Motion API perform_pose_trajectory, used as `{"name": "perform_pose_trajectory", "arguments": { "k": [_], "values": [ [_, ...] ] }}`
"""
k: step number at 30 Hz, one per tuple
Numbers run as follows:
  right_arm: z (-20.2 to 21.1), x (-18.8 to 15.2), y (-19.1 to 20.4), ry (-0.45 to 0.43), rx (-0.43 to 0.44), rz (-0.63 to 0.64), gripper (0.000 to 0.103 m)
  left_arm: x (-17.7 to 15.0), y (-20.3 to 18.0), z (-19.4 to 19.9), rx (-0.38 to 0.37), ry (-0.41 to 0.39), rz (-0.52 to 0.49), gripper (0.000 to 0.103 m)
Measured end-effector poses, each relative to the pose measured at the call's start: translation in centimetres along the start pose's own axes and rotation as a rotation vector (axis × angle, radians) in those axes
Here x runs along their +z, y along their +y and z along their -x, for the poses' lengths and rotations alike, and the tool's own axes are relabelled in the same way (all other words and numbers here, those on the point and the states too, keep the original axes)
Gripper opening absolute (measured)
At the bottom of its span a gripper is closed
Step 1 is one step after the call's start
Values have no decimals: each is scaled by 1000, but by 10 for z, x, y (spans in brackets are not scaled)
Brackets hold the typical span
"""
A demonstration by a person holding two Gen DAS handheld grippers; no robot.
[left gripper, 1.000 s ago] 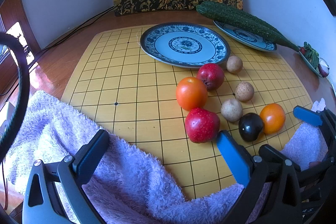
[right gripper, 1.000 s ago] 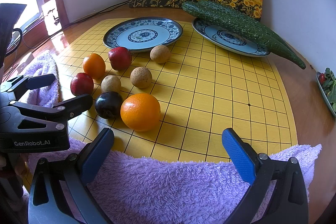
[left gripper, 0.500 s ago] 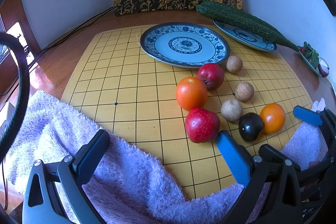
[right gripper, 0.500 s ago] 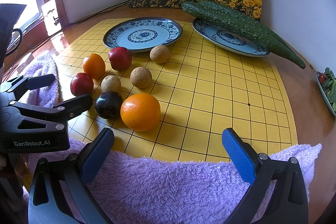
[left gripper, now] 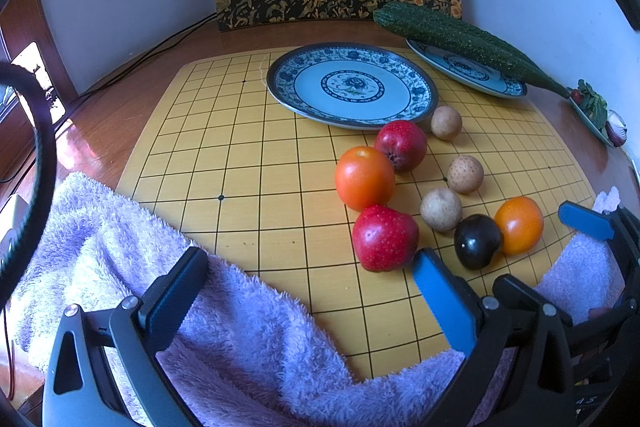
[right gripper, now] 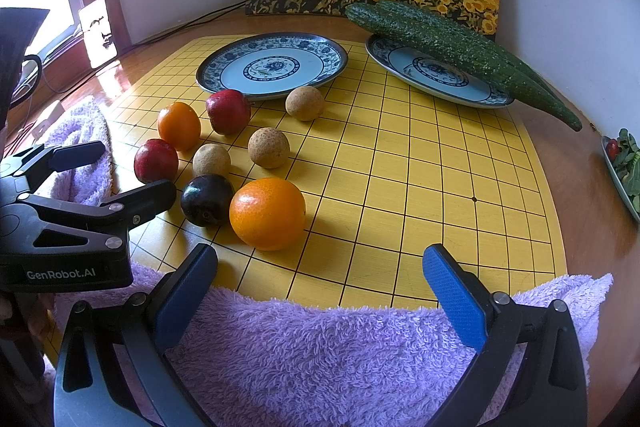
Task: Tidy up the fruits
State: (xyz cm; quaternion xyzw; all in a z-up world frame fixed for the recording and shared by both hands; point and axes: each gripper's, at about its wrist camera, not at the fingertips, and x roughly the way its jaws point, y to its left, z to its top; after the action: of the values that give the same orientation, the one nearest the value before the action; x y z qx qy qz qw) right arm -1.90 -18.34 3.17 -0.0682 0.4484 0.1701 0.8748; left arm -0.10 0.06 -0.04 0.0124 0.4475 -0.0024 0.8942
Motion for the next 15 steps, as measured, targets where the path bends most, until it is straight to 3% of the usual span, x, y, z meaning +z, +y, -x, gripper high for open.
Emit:
{"name": "perform_pose_trajectory", "arguments": {
  "k": [15],
  "values": [
    [0, 0, 0, -1, 0, 0, 103, 0, 1, 2, 0, 2, 0, 103]
  ]
}}
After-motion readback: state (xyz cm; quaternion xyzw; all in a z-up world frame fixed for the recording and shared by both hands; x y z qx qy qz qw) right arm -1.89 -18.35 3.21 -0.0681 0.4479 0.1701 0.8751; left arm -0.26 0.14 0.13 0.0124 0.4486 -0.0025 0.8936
